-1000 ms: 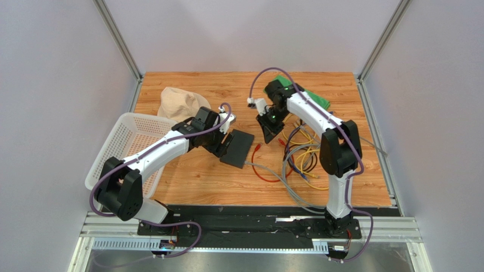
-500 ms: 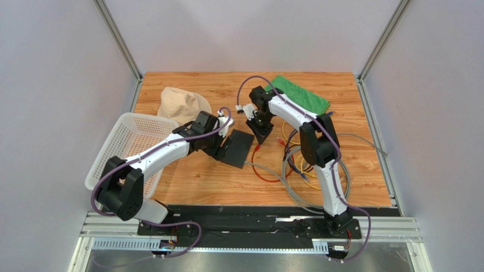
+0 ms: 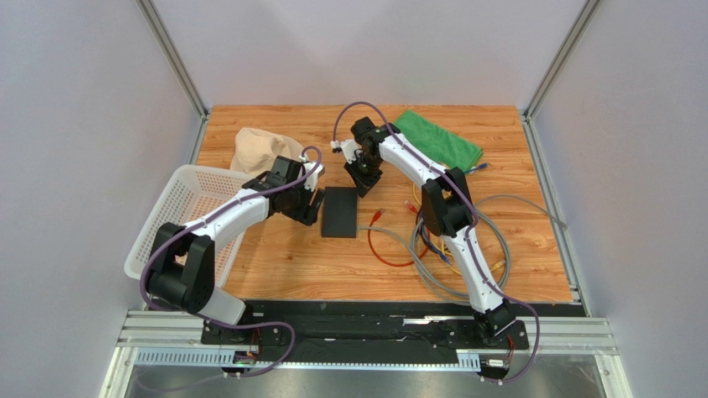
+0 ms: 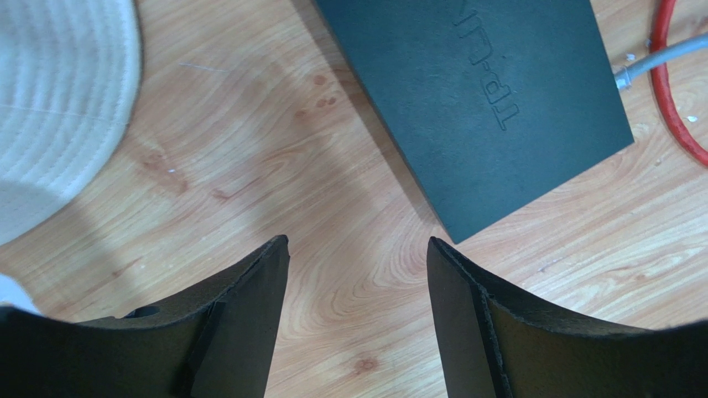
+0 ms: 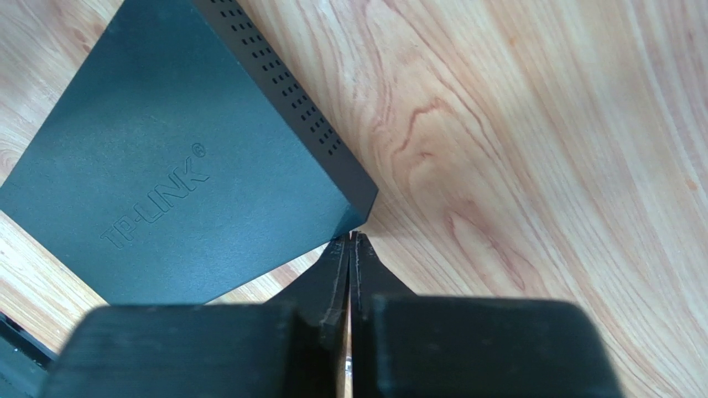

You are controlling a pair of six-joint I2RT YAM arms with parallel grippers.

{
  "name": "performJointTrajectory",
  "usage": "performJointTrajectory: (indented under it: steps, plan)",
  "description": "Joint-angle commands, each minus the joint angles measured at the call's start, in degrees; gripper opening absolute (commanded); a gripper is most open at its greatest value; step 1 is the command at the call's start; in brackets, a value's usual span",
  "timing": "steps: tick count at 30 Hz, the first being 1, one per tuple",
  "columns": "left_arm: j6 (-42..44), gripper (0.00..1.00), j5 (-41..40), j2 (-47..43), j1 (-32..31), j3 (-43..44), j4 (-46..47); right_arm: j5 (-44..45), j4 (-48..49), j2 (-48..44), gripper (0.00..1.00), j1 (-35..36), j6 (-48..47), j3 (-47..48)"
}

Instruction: Pull the plug from the switch port

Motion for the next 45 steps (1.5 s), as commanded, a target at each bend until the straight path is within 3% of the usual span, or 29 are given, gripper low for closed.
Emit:
performJointTrajectory:
  steps: [1,2,3,6,7,12,15,18,33,40,45]
  plan:
    - [-0.4,0.69,3.8,1.5,0.0,2.2,1.5,-1.5,1.5,-5.2,0.13,-1.1,-0.6,-1.8]
    - [-0.4,0.69,4.1,1.6,0.0,2.6,1.6,-2.6,1.0,-7.1,0.24,-2.5,-0.5,-2.8]
    - [-0.2,0.69,4.9,1.8,0.0,2.7,1.8,-4.0,0.7,-8.1,0.48,-3.3,-0.4,-4.3]
    - [0.3,0.69,6.4,2.6,0.0,3.3,1.9,-10.8,0.2,-12.0,0.65,-6.4,-0.5,-7.4]
    - [0.3,0.69,6.6,3.1,0.0,3.4,1.7,-16.4,0.3,-12.7,0.67,-7.2,-0.5,-8.2]
    - [1.3,0.69,8.5,5.7,-0.1,5.3,0.7,-32.9,-4.0,-11.6,0.68,-9.2,-3.7,-10.5]
    - [1.7,0.67,9.2,7.5,-0.1,6.5,0.1,-38.4,-6.7,-10.2,0.66,-9.1,-5.6,-12.3]
    - [2.5,0.57,10.7,9.4,-0.1,8.3,-1.0,-41.7,-7.5,-9.0,0.66,-8.6,-6.6,-13.6]
    - [4.6,0.50,8.4,16.9,-1.1,10.2,-3.5,-42.0,-6.5,-4.4,0.56,-8.1,-7.8,-23.0]
    - [4.5,0.50,8.4,17.9,-1.1,9.6,-3.3,-39.8,3.5,-6.0,0.54,-8.2,-1.2,-28.1]
    - [4.6,0.50,8.2,17.3,-1.5,9.5,-2.9,-39.0,6.1,-3.9,0.55,-8.2,2.7,-26.7]
